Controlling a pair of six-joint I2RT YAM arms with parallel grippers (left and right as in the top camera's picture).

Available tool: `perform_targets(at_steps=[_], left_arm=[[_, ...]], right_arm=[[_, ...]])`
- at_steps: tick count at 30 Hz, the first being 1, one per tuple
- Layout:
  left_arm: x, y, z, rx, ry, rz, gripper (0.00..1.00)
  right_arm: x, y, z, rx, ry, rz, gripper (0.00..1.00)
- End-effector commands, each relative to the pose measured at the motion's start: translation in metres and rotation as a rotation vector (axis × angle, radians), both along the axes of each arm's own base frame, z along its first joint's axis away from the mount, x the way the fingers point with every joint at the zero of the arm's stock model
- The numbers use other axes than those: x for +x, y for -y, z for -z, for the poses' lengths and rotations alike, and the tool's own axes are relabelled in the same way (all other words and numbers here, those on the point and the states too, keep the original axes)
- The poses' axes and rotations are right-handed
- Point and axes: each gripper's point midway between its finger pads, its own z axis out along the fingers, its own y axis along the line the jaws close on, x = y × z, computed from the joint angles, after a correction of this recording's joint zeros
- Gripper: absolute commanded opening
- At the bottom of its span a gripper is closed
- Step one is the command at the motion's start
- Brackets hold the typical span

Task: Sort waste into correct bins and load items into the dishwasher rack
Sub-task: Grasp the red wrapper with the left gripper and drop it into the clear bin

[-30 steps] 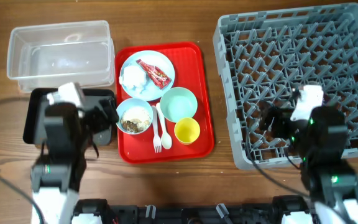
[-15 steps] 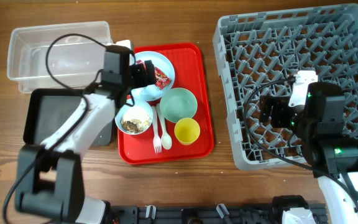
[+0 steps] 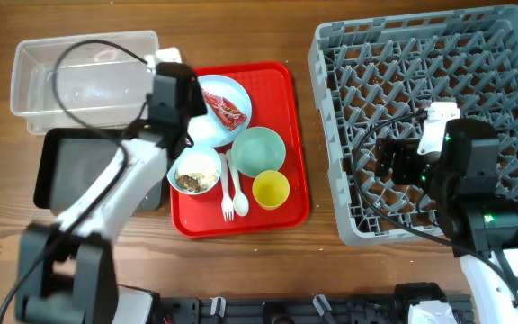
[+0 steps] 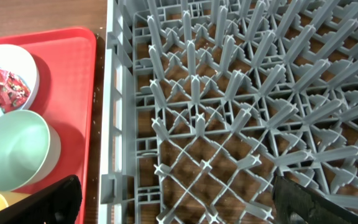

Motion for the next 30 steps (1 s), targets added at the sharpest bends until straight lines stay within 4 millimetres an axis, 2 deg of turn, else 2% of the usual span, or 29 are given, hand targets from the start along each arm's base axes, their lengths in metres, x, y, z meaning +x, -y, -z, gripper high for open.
perform_targets(at_steps=[1, 3, 4, 5, 6, 7, 9, 11, 13, 15, 16, 17, 18, 22, 23, 25, 28, 30], left_arm=[[0.012, -0.072, -0.055, -0.009, 0.166, -0.195, 0.04], [0.019, -0.105, -0.049, -0.025, 0.183, -0.276, 0.04], [0.023, -0.12, -0.045, -0.029, 0.191, -0.307, 0.12], [0.027, -0.132, -0.04, -0.03, 0.199, -0.333, 0.42], [0.029, -0.139, -0.034, -0.028, 0.194, -0.347, 0.64], [0.031, -0.136, -0.032, -0.04, 0.189, -0.329, 0.74], [0.035, -0.108, -0.036, -0.1, 0.19, -0.219, 0.73], [0.031, -0.08, -0.032, -0.106, 0.157, -0.16, 0.75], [0.017, -0.017, -0.01, -0.125, 0.052, -0.032, 0.77], [0.002, 0.027, 0.012, -0.153, -0.037, 0.034, 0.79], [-0.003, 0.04, 0.025, -0.191, -0.074, 0.021, 0.79], [-0.004, 0.046, 0.036, -0.226, -0.1, -0.004, 0.79], [-0.006, 0.053, 0.056, -0.289, -0.144, -0.055, 0.79], [-0.007, 0.067, 0.113, -0.292, -0.236, -0.071, 0.77], [-0.006, 0.07, 0.123, -0.292, -0.243, -0.067, 0.77], [0.0, 0.074, 0.13, -0.301, -0.228, -0.058, 0.74], [0.0, 0.078, 0.14, -0.299, -0.238, -0.051, 0.51], [0.0, 0.08, 0.142, -0.299, -0.236, -0.048, 0.31]], right_arm=[[0.002, -0.002, -0.008, 0.0, 0.019, -0.02, 1.0], [0.002, -0.002, -0.008, 0.0, 0.018, -0.02, 1.0], [0.002, -0.002, -0.008, 0.0, 0.018, -0.02, 1.0], [0.002, -0.002, -0.008, 0.0, 0.017, -0.02, 1.0], [0.001, -0.002, -0.007, 0.0, 0.015, -0.02, 1.0], [0.001, -0.002, -0.007, 0.0, 0.014, -0.02, 1.0], [0.001, -0.002, -0.007, 0.0, 0.014, -0.02, 1.0], [0.001, -0.002, -0.007, 0.0, 0.014, -0.02, 1.0], [0.001, -0.002, -0.007, 0.0, 0.014, -0.02, 1.0], [0.001, -0.002, -0.007, 0.0, 0.015, -0.02, 1.0], [0.001, -0.002, -0.007, 0.0, 0.015, -0.02, 1.0], [0.001, -0.002, -0.007, 0.0, 0.015, -0.02, 1.0], [0.001, -0.002, -0.007, 0.0, 0.014, -0.02, 1.0], [0.001, -0.002, -0.007, 0.0, 0.015, -0.02, 1.0], [0.001, -0.002, -0.007, 0.0, 0.015, -0.02, 1.0], [0.001, -0.002, -0.007, 0.0, 0.015, -0.02, 1.0], [0.001, -0.002, -0.007, 0.0, 0.015, -0.02, 1.0], [0.001, -0.002, -0.007, 0.0, 0.015, -0.02, 1.0]])
